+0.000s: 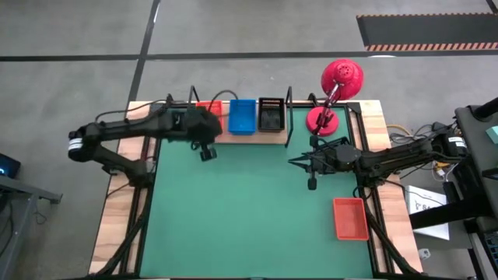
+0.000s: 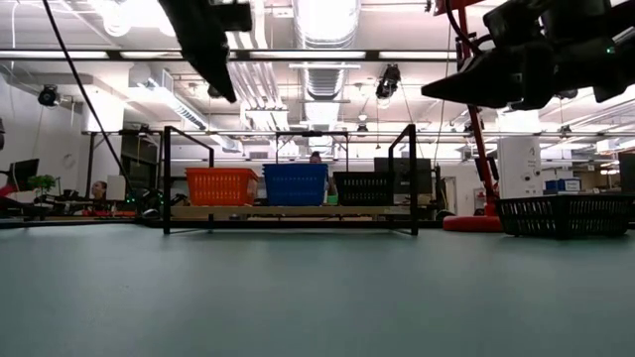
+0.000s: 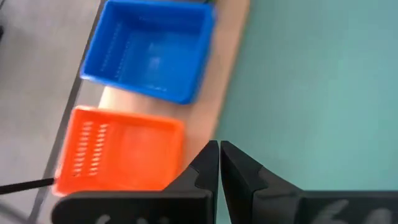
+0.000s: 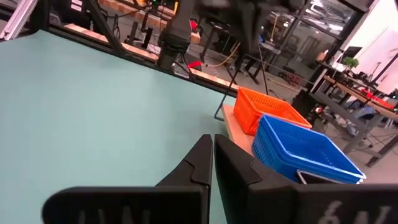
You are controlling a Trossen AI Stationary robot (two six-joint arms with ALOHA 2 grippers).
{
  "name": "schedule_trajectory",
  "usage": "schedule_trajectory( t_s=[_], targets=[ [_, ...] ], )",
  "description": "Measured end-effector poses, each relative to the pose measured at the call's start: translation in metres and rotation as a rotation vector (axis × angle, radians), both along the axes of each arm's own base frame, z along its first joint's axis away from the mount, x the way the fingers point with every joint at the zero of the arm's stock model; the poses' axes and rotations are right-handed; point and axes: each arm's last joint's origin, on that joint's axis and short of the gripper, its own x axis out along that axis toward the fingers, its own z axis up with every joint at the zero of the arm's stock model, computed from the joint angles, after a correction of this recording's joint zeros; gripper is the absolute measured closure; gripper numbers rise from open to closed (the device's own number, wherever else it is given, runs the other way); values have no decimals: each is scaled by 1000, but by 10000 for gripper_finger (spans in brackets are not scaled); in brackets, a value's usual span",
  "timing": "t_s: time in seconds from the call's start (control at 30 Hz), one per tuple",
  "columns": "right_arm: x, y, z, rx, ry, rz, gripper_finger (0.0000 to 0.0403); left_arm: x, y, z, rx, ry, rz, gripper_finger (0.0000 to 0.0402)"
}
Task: Stack baskets on shelf by color
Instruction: Adjust the orange baskets on the shelf
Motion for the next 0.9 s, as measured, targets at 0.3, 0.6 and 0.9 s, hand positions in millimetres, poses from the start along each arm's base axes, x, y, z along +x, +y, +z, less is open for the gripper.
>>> schedule_trajectory(
  t_s=[0.3,0.6,0.9],
  targets=[
    [1,0,2,-27,0,-5,394,19,57,-39,-23,146,69,401],
    [1,0,1,-37,6,-6,394,41,70,-62,-33,205,46,401],
    [1,-1,-1,-24,25,-8,394,39,71,-65,-26,219,41,401]
  ],
)
